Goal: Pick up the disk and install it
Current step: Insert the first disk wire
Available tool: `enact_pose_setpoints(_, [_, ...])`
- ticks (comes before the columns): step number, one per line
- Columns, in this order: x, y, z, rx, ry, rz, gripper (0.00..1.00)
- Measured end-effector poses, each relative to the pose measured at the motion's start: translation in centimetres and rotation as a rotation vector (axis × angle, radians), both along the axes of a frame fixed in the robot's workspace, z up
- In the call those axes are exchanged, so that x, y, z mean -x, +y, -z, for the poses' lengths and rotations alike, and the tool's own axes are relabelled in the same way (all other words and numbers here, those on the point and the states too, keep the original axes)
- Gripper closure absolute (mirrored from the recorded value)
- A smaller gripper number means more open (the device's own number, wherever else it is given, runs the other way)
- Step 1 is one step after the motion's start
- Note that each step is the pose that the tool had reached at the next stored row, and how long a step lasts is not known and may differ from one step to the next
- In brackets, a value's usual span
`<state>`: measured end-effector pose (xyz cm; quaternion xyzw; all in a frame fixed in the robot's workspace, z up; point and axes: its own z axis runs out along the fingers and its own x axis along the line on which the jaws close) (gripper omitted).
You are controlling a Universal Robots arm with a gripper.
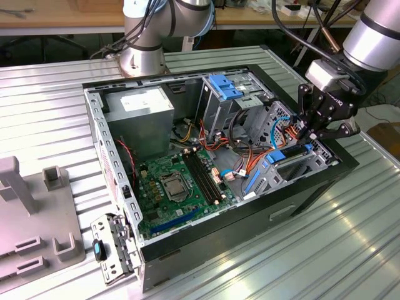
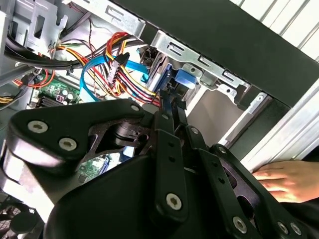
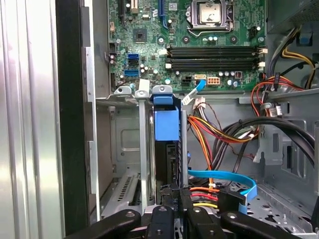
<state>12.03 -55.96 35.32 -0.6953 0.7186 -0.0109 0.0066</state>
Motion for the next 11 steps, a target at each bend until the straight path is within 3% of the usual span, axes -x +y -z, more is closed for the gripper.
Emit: enact_pose_setpoints(11, [0.18, 0.01, 0.44, -0.0001, -0.0020, -0.011, 0.83])
